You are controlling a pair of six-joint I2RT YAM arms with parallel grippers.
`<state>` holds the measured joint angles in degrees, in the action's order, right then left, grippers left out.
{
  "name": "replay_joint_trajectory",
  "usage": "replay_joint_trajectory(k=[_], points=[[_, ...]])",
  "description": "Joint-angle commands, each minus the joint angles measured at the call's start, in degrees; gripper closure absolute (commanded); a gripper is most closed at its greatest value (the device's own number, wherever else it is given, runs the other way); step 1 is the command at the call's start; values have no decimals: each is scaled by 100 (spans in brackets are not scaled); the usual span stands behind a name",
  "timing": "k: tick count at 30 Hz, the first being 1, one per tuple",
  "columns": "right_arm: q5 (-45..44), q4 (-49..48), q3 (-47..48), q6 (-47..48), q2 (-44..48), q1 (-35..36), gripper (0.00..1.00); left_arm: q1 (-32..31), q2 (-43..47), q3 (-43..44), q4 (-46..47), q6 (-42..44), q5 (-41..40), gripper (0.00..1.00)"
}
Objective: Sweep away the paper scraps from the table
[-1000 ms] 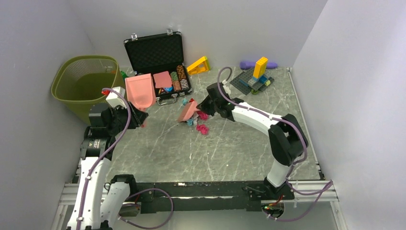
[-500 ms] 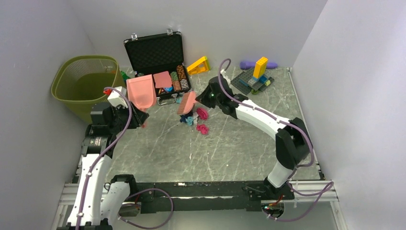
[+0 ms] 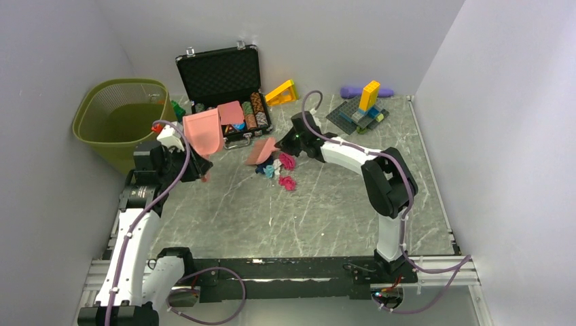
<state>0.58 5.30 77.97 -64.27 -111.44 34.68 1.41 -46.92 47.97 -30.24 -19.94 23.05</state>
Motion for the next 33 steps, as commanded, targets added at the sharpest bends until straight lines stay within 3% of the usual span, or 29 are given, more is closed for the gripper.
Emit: replay_joint_trajectory(k=[1,9,14,18,24,29,33], points=[[-217,66,-375,-647,677,-46,100,-18,-300,103,-30,159,-66,100],[-563,276,-915,-513,2308,-14,100,-71,-1051,277,-425,281,-25,100],[-1080,401,-870,195,2933,-23,100,-354,-1727,440,-904,431,-596,100],[-1562,877,-550,561,2942,-67,100,-776,-2268,669,-1220,555,-890,100],[-1681,980,-231,807,2581,-176,100,-1705,-2377,738,-1563,525,-1735,100],[-2078,1452,203,2192,2421,-203,100,-2686,-2475,891,-2162,423,-2286,100],[-2753,2567,1189,3427,1967,-248,100,-2991,-2649,1140,-2780,326,-2593,100]])
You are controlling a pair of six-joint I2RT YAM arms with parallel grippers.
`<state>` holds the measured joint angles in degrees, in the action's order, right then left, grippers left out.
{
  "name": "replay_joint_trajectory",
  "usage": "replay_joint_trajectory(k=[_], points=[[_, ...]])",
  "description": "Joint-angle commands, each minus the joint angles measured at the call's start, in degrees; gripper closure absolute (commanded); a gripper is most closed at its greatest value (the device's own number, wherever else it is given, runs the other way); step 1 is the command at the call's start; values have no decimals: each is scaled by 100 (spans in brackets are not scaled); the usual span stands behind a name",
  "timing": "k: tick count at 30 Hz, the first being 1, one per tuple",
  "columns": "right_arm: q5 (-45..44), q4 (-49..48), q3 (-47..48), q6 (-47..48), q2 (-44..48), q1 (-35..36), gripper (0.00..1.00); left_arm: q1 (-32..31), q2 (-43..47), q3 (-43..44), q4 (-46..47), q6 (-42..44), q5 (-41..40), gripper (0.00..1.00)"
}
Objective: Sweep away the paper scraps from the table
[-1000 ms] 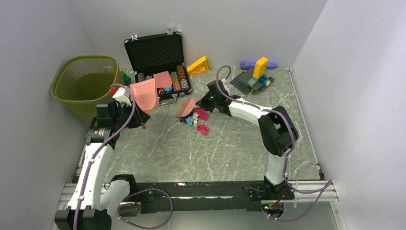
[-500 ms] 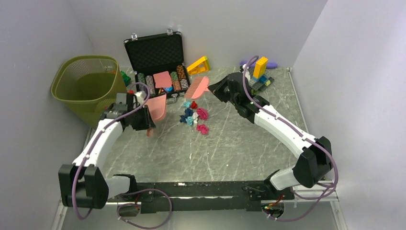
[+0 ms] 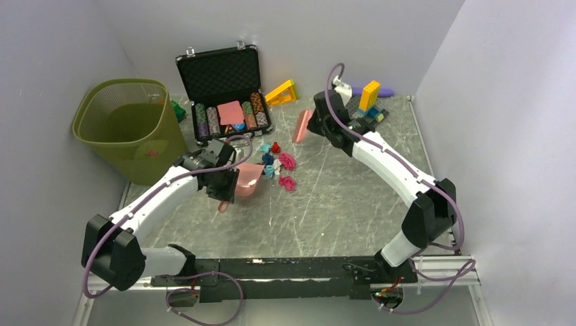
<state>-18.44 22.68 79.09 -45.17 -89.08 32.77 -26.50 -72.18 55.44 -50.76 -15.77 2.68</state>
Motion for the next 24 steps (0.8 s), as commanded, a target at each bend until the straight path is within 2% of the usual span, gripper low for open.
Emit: replay_joint_trajectory(k=[1,4,6,9,13,17,24], points=[[-1017,1121,1319,1791,-434,-53,100,-243,-167,452,-828,-110,-603,100],[-1081,1682,1894,2817,-958,-56,100,-343,-279,565,-940,-88,-543,100],[-761,2060,2401,3362,-1445,-52,100,-396,-459,645,-997,-61,-580,100],[-351,2942,3366,3885,-2394,-48,100,-479,-843,815,-1072,-81,-749,100],[161,3346,4125,4402,-3313,-27,100,-630,-1143,916,-1135,-50,-785,100],[837,3381,4428,4832,-3715,47,100,-850,-1307,872,-1091,49,-540,100],[1649,3291,4322,5469,-3972,344,100,-1108,-1667,1004,-1131,129,-429,100]])
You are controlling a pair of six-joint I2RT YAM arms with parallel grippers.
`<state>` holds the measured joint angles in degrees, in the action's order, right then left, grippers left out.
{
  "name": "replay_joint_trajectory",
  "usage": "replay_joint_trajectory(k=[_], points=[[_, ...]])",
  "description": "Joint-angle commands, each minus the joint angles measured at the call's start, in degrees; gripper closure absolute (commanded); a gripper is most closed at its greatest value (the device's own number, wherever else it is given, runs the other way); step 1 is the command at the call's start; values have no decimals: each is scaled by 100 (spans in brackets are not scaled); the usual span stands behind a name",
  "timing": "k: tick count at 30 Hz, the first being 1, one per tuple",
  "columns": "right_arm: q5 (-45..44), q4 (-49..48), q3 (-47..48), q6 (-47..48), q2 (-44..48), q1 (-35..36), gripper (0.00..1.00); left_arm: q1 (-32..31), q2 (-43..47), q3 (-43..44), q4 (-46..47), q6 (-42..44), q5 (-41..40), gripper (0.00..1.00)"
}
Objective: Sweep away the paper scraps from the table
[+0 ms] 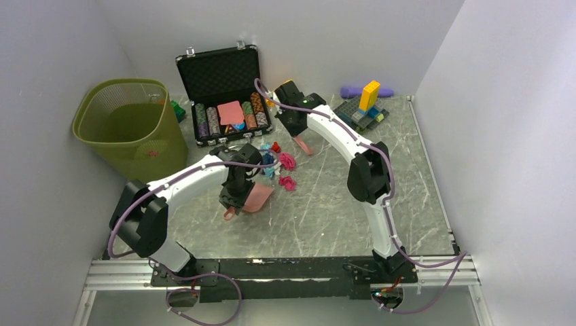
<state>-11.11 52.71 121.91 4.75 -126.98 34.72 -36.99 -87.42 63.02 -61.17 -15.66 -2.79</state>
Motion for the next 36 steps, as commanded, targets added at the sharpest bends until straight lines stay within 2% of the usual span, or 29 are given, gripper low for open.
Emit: replay_joint_trajectory(k=[1,14,18,25,30,36], points=[[1032,284,18,530,-205,177,100,-55,-232,281,-84,129,118,100],[3528,145,-779,1091,267,288,100,-59,-1171,782,67,335,-405,100],[4080,308,-907,1384,415,426,100,-57,-1240,828,119,349,-561,100],[5019,-275,-1831,1260,1281,422,100,-56,-1119,737,294,375,-554,100],[4835,-521,-2101,842,1801,309,100,-76,-915,629,415,342,-554,100],[3635,-975,-2488,-8,2555,-26,100,-182,-288,484,534,220,-793,100]])
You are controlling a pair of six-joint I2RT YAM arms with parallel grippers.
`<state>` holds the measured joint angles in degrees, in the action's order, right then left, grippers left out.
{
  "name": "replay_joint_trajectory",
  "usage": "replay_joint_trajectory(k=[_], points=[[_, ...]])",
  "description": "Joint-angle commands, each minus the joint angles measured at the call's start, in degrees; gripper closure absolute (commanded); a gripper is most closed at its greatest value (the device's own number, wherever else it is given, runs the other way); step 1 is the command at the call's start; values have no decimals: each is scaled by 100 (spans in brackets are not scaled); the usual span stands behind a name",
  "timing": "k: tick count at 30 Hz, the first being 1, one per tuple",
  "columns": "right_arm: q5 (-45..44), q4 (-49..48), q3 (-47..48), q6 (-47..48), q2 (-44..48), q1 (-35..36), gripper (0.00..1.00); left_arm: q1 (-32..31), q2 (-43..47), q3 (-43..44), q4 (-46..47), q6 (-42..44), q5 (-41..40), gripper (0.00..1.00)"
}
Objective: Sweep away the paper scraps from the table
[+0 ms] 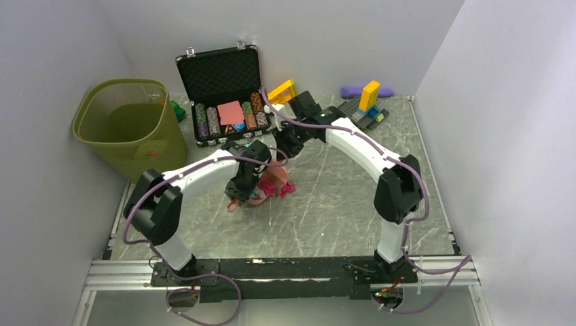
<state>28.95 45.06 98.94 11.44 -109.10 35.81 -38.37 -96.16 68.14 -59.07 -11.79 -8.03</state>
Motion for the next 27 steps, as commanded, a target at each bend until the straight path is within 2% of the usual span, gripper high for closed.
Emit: replay_joint_trajectory(k=[1,13,22,27], points=[[-564,-294,-296,-803,919,-197,100,-44,684,-43,324,-193,-269,100],[-3184,-1773,-1941,-2128,3080,-600,100,-48,1735,-116,-12,-496,-488,100],[-3418,-2039,-2538,-2388,3688,-618,100,-48,2114,260,-643,-767,-519,100],[-3376,-2088,-2730,-2489,3903,-626,100,173,2247,1008,-1150,-864,-759,100]])
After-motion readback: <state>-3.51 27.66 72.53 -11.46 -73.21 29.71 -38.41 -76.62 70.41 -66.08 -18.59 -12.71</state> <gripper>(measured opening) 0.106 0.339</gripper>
